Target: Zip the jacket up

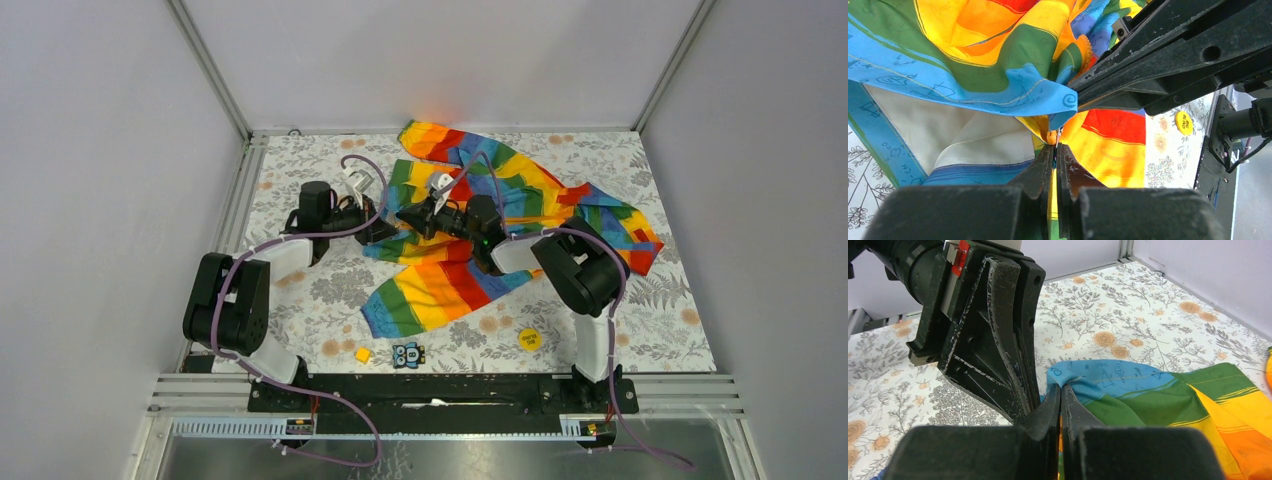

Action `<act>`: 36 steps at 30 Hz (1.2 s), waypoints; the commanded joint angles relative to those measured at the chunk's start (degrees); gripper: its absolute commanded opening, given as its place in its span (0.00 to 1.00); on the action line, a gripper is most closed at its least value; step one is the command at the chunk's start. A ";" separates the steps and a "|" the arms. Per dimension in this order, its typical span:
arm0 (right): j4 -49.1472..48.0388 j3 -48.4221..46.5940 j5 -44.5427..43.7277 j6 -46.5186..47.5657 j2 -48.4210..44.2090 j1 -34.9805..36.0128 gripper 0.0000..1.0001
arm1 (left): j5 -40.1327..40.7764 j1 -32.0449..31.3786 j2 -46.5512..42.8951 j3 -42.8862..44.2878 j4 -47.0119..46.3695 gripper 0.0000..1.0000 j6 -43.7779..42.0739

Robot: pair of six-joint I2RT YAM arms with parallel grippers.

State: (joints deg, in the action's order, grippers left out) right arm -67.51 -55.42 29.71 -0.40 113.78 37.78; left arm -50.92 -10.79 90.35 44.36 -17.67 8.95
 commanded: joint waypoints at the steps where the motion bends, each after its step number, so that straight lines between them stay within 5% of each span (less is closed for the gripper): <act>1: -8.01 -1.60 3.24 -6.33 0.89 0.09 0.00 | -0.68 0.20 -2.92 -0.64 -5.00 0.00 -0.10; 22: -25.54 -2.29 -4.06 -44.15 8.21 -1.26 0.00 | 3.53 0.15 -5.55 -4.66 -11.63 0.06 5.37; 36: -28.92 -6.48 -3.29 -57.63 12.29 -0.73 0.00 | 3.50 0.07 -6.14 -5.23 -14.18 0.02 5.07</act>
State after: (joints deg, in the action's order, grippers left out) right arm -85.95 -59.24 26.00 -52.31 125.91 36.23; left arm -47.53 -10.72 86.00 38.83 -26.70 14.09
